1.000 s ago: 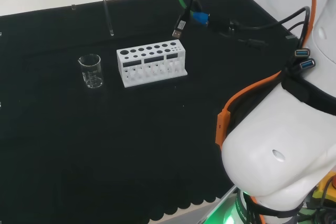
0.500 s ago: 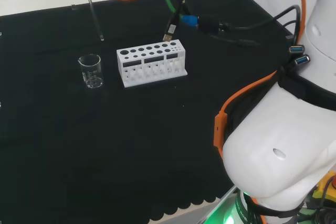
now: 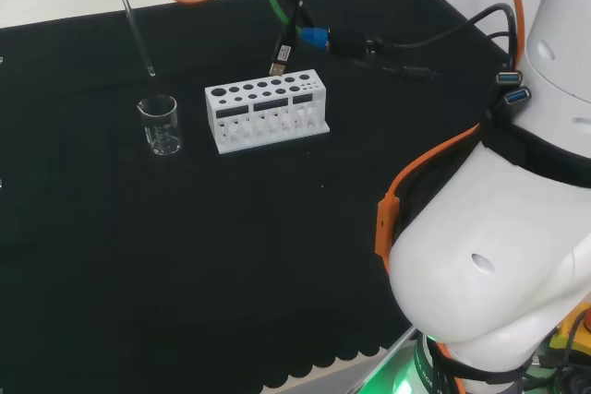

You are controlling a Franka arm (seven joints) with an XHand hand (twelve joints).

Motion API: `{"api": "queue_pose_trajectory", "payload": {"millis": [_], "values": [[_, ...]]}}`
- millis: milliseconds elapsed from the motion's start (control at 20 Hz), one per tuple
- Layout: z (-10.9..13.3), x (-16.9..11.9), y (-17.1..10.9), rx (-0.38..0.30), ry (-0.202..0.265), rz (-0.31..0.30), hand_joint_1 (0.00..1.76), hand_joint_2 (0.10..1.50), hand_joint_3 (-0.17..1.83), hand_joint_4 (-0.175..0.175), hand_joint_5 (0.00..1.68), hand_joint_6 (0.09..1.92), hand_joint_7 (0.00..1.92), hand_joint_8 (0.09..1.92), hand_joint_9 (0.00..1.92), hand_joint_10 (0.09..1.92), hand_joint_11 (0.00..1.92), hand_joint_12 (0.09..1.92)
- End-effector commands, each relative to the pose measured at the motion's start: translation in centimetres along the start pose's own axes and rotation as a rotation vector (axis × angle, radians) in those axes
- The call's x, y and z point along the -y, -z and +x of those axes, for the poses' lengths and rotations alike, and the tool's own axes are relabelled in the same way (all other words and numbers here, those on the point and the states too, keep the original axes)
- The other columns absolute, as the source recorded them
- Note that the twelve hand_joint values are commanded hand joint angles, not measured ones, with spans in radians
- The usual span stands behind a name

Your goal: Stir in the beaker to the left of the white test tube rack with the glass rod.

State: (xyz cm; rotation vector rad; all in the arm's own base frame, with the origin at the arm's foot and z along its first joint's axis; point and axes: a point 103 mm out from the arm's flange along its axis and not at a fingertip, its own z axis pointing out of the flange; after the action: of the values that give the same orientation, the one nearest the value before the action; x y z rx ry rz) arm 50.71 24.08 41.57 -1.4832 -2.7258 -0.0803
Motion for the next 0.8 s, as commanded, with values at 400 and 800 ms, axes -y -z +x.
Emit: {"api": "queue_pose_trajectory", "payload": {"millis": [400, 800], "values": [[1.9, -3.8, -2.6, 0.028, -0.035, 0.075, 1.56, 0.76, 0.36, -0.175, 1.19, 0.22, 1.28, 0.59, 1.41, 0.62, 1.25, 0.78], [0.1, -4.1, -4.4, 0.014, -0.016, 0.083, 1.56, 0.76, 0.36, -0.175, 1.19, 0.22, 1.28, 0.59, 1.41, 0.62, 1.25, 0.78]]}}
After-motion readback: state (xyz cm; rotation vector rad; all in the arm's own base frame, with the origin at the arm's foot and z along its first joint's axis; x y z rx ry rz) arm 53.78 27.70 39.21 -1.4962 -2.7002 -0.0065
